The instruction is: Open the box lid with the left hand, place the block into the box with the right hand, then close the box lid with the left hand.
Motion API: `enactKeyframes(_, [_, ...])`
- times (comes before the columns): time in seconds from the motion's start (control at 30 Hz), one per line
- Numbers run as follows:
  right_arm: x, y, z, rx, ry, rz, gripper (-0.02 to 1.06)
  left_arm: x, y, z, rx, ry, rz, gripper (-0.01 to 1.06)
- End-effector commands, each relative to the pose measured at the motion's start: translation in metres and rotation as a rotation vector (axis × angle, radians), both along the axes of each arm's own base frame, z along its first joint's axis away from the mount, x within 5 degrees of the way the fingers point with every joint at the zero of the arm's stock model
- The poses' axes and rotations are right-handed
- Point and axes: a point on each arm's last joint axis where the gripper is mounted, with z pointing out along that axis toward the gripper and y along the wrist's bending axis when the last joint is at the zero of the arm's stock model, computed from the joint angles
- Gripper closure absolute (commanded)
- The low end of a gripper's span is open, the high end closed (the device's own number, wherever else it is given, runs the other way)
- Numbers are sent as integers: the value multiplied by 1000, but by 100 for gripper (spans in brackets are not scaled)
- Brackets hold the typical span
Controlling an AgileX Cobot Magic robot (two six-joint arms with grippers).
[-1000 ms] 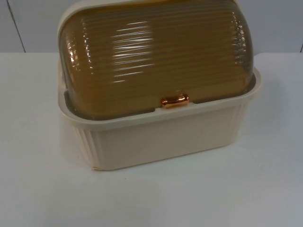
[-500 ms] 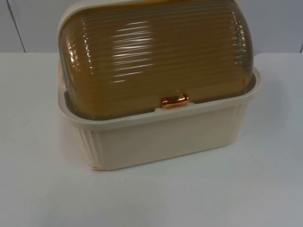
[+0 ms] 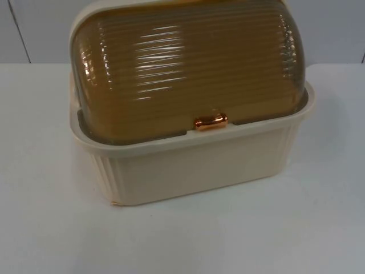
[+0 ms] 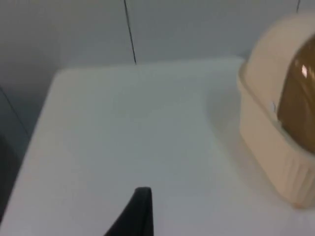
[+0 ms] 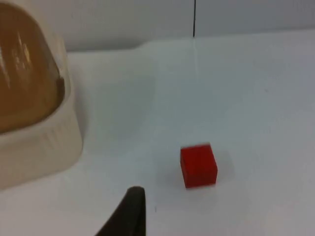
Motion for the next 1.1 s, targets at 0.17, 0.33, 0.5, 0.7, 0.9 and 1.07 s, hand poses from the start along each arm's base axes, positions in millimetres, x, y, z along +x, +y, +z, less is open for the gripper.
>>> enactKeyframes(0.17, [29, -2, 74, -43, -168, -16, 6, 31, 0, 58, 4, -151, 3, 2])
enactKeyframes(0.33, [53, -5, 104, -94, -201, -40, 6, 58, -1, 79, 4, -189, 0, 2])
enactKeyframes(0.5, [81, -5, 124, -114, -249, -42, 6, 92, 0, 89, 51, -174, 15, 2])
enactKeyframes(0.7, [113, -4, 121, -117, -207, -33, 6, 133, 0, 82, 84, -113, 17, 2])
enactKeyframes(0.9, [139, -3, 110, -81, -121, -45, 6, 161, -2, 71, 84, -62, 9, 2])
enactKeyframes(1.07, [152, -3, 105, -82, -93, -42, 6, 176, -4, 60, 63, 7, 1, 2])
